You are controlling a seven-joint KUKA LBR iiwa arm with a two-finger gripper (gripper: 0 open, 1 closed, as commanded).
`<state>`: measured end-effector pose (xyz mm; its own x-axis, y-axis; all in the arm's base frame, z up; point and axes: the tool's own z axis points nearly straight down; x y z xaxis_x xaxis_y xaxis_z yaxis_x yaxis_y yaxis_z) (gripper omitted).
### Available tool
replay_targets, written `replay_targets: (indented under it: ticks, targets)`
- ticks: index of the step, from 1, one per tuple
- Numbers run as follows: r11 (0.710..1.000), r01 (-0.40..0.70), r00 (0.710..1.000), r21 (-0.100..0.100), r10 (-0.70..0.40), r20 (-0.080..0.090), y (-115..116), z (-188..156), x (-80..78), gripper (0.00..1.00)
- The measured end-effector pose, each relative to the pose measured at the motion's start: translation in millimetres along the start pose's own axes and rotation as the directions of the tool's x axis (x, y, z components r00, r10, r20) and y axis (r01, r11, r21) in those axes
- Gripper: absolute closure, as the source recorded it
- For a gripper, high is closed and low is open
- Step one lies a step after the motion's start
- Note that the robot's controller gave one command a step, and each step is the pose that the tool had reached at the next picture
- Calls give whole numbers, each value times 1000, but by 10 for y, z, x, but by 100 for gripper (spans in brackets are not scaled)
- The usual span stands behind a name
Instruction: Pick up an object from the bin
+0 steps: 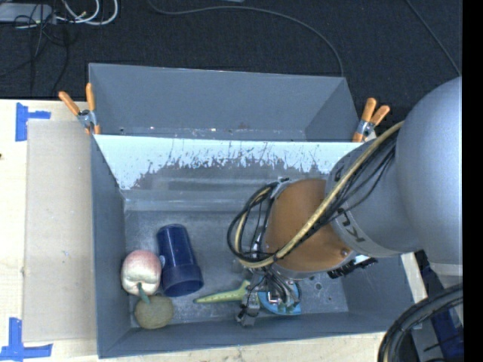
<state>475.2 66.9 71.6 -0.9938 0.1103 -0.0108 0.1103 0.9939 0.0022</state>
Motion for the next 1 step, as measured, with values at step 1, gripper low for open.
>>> replay_targets:
  ticks: [1]
  targets:
    - [998, 58, 998, -3, -58, 13, -123, 47, -57, 0]
